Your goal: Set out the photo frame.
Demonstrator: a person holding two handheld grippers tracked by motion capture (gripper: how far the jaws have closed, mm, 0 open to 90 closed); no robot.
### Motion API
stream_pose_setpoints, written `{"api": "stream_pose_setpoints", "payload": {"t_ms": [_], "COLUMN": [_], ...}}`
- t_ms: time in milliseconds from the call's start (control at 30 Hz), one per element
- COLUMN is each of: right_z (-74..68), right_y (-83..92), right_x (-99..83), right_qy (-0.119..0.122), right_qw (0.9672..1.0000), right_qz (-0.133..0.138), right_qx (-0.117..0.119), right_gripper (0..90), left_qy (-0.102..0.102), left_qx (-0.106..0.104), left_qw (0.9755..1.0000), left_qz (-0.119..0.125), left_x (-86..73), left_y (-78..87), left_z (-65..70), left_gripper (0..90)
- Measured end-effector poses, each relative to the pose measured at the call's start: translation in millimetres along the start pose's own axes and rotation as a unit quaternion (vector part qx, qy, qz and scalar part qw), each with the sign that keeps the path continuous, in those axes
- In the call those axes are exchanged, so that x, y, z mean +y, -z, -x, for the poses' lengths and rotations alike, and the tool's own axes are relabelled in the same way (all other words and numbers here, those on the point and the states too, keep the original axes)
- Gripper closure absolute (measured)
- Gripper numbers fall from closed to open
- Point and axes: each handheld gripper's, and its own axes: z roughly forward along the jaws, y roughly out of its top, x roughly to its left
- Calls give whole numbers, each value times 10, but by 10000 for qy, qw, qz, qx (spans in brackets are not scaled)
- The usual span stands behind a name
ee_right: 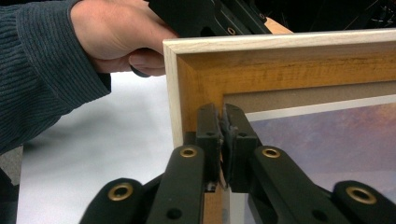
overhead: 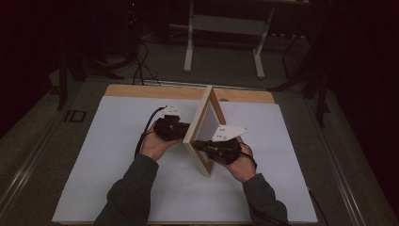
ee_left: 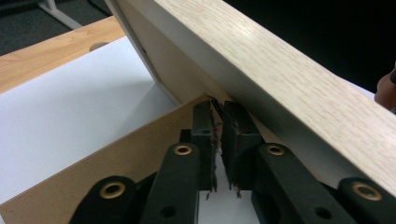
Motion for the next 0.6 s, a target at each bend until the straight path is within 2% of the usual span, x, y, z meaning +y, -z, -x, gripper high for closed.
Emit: {"api": "stream_pose_setpoints", "payload": {"t_ms": [133,367,600], "right_z": [1,11,57], "right_y": [3,24,70], "right_x": [-16,-37,-73], "right_qy": [21,14,-49], "right_qw": [10000,10000,9999], "right_qz": [-11,-23,-6], "right_qx": [2,-36,-146], "right_gripper": [835,797,763], "left_qy": [63,130,276], "left_qx": [20,278,465], "left_qw": [10000,9995,9983], "left_qz": [24,66,211], "left_x": [-13,-11,-2], "left_y": [6,59,168], "left_z": [-9,-10,-33], "left_gripper": [781,696,665]}}
